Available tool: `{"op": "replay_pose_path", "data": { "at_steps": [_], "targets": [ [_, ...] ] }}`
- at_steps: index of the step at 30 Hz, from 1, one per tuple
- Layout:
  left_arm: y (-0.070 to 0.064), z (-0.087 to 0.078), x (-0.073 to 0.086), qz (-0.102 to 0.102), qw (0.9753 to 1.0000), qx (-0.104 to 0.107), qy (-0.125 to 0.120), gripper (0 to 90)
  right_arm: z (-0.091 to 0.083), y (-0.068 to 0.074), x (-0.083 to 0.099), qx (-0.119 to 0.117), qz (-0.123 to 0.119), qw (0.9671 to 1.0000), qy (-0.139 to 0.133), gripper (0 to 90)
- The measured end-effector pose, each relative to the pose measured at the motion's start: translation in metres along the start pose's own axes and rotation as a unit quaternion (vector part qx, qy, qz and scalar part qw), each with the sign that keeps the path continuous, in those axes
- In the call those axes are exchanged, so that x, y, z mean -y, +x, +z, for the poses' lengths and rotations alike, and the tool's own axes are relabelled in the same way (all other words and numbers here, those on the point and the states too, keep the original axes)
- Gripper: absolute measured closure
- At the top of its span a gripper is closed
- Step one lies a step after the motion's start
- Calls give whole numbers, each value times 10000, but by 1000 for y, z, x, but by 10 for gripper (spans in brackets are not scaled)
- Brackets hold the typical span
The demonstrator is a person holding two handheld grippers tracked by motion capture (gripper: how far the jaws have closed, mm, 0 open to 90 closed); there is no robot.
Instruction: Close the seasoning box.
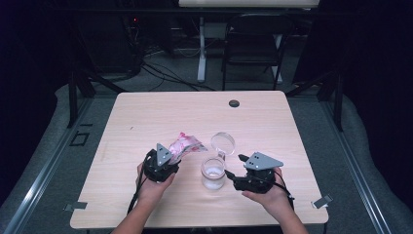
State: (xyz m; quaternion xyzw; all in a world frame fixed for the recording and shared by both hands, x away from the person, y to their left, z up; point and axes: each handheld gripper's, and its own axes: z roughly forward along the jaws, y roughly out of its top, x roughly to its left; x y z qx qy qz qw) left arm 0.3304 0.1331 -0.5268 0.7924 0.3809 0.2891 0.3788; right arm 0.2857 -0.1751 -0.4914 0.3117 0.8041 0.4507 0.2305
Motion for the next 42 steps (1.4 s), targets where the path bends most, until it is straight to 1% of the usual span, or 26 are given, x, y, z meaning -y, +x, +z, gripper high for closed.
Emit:
{"op": "replay_pose_path", "data": {
  "at_steps": [2,4,6,7,9,10,11,12,14,16,17,21,22,24,26,28,30,31,34,35,36,38,39,42],
  "targets": [
    [1,-1,-2,67,9999,-77,-20,608,1,2,-1,1,-203,9998,18,413],
    [2,-3,-3,170,9996,-216,-39,608,1,4,-4,39,-418,9991,-2,446],
    [3,-3,-5,285,9991,-318,-43,608,2,5,-7,47,-485,9988,-58,479],
    [4,-4,-5,293,9990,-349,-46,608,2,6,-8,75,-510,9986,-115,508],
    [5,-4,-7,362,9984,-428,-9,608,3,6,-12,21,-574,9982,-139,521],
    [6,-4,-8,417,9980,-482,-18,608,3,7,-14,-9,-602,9981,-120,543],
    [6,-5,-10,475,9975,-529,10,608,4,7,-16,-41,-628,9979,-137,565],
    [7,-5,-11,518,9969,-586,-21,608,4,7,-19,-79,-652,9977,-176,595],
    [8,-7,-14,565,9963,-651,-39,608,3,7,-23,-143,-660,9973,-275,630],
    [8,-7,-17,656,9950,-745,-91,608,3,7,-27,-175,-615,9975,-292,639],
    [8,-8,-19,738,9941,-795,-86,608,3,7,-30,-169,-606,9975,-310,640],
    [6,-7,-27,888,9919,-893,-180,608,1,5,-39,-126,-547,9976,-414,652],
    [5,-7,-29,944,9913,-899,-196,608,2,4,-41,-161,-506,9977,-417,653],
    [2,-6,-32,1051,9897,-941,-243,608,4,3,-42,-153,-499,9979,-390,653],
    [-1,-5,-35,1148,9883,-957,-294,608,6,2,-43,-176,-542,9978,-326,685],
    [-4,-3,-36,1236,9871,-968,-319,608,8,2,-44,-277,-521,9977,-332,723],
    [-7,-1,-37,1320,9862,-956,-299,608,8,2,-46,-257,-566,9976,-319,730],
    [-9,1,-36,1318,9862,-947,-321,608,9,2,-47,-233,-587,9975,-322,731],
    [-13,3,-34,1384,9849,-979,-363,609,8,2,-48,-194,-633,9973,-317,729],
    [-14,3,-33,1404,9846,-978,-368,608,8,3,-48,-203,-642,9972,-320,729],
    [-15,3,-32,1437,9839,-998,-363,608,8,4,-47,-178,-657,9972,-308,728],
    [-17,3,-29,1513,9825,-1013,-388,609,7,5,-45,-213,-674,9971,-286,724],
    [-18,3,-28,1510,9826,-1007,-398,609,7,6,-44,-189,-675,9972,-279,721],
    [-20,1,-25,1571,9816,-1016,-387,609,6,8,-41,-189,-666,9971,-303,718]
  ]
}}
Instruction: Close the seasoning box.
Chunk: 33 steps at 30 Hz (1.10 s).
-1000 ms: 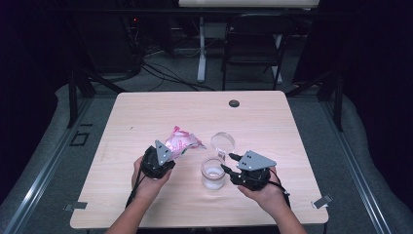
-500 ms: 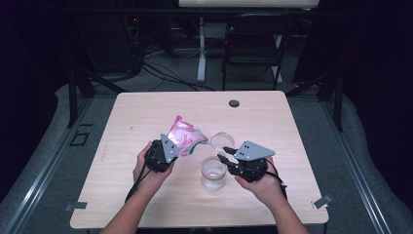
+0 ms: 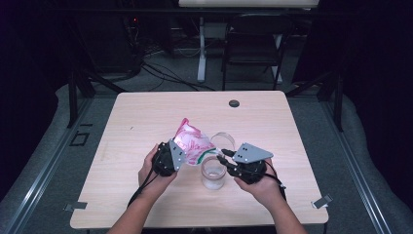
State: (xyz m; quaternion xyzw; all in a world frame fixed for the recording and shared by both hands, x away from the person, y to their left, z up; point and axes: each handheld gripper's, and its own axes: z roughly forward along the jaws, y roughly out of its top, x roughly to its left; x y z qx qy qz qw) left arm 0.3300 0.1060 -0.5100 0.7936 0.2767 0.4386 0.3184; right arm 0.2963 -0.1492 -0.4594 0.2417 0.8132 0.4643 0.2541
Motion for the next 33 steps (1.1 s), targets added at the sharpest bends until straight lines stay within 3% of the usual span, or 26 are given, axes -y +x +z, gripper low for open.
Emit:
{"op": "replay_pose_path", "data": {
  "at_steps": [12,21,33],
  "targets": [
    [-3,-7,7,184,9997,-136,54,609,-8,10,-4,-54,-245,9994,-233,702],
    [-8,-7,11,294,9994,-74,138,609,-4,18,-9,-139,-515,9981,-292,670],
    [-14,-9,14,448,9987,-110,195,609,4,28,-11,-322,-787,9959,-300,694]
  ]
}}
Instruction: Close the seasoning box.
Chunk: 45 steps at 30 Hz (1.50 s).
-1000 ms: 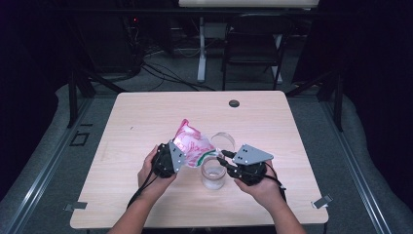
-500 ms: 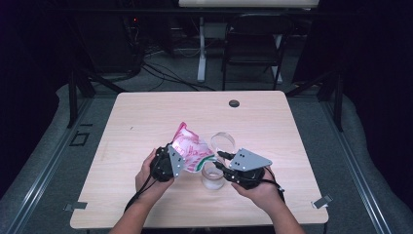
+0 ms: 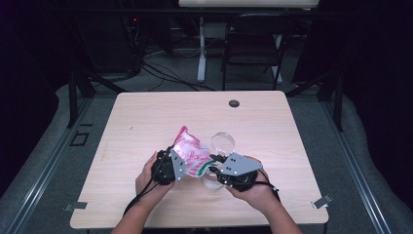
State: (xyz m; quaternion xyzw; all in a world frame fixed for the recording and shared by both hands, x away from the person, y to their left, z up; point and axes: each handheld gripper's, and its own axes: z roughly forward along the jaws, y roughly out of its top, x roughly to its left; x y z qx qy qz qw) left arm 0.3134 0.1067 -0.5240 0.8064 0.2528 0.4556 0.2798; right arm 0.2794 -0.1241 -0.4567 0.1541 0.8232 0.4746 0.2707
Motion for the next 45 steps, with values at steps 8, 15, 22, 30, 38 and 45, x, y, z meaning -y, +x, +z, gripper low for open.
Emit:
{"op": "replay_pose_path", "data": {
  "at_steps": [8,15,22,30,38,45],
  "targets": [
    [-2,-3,-1,78,9999,3,-67,610,8,2,2,-58,-51,9999,112,701],
    [-3,-4,-1,113,9999,-8,-74,611,13,3,5,-36,-132,9998,170,732],
    [-5,-3,-2,165,9998,-9,-70,611,16,3,6,-55,-138,9996,222,775],
    [-5,-3,-1,166,9998,-23,-57,612,17,2,8,-133,-59,9996,236,850],
    [-6,-3,-1,225,9997,-80,-66,612,18,0,9,-244,129,9993,246,884],
    [-6,-3,-1,283,9994,-155,-120,612,18,-1,9,-323,245,9989,240,900]
  ]
}}
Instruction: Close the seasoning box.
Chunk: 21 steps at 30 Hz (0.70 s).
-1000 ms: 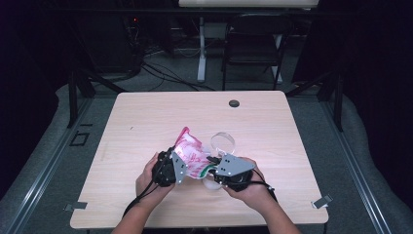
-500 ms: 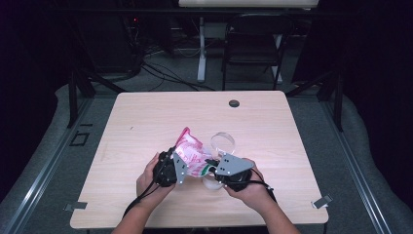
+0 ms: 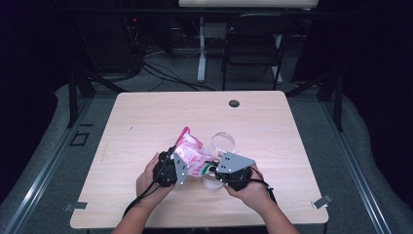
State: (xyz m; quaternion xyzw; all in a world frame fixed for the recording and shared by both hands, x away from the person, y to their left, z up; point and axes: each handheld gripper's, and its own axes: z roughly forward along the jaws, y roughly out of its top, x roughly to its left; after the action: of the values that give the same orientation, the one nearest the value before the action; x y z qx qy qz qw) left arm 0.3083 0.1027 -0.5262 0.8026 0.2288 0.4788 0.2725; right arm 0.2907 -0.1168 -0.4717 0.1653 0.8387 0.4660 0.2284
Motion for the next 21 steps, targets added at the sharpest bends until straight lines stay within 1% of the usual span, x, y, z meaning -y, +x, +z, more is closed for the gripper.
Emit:
{"op": "replay_pose_path", "data": {
  "at_steps": [4,6,11,15,21],
  "targets": [
    [-1,-1,0,86,9999,-87,-15,612,0,-2,1,-86,145,9999,-30,900],
    [-1,-1,-1,164,9998,-121,3,612,0,-3,2,-132,215,9997,-35,900],
    [-2,-1,0,253,9994,-243,-63,612,1,-5,3,-219,403,9989,-59,900],
    [-3,-2,-1,361,9988,-336,-83,612,1,-7,5,-298,571,9979,-57,900],
    [-4,-3,-1,457,9980,-418,-106,613,1,-11,7,-398,796,9960,-72,900]
  ]
}}
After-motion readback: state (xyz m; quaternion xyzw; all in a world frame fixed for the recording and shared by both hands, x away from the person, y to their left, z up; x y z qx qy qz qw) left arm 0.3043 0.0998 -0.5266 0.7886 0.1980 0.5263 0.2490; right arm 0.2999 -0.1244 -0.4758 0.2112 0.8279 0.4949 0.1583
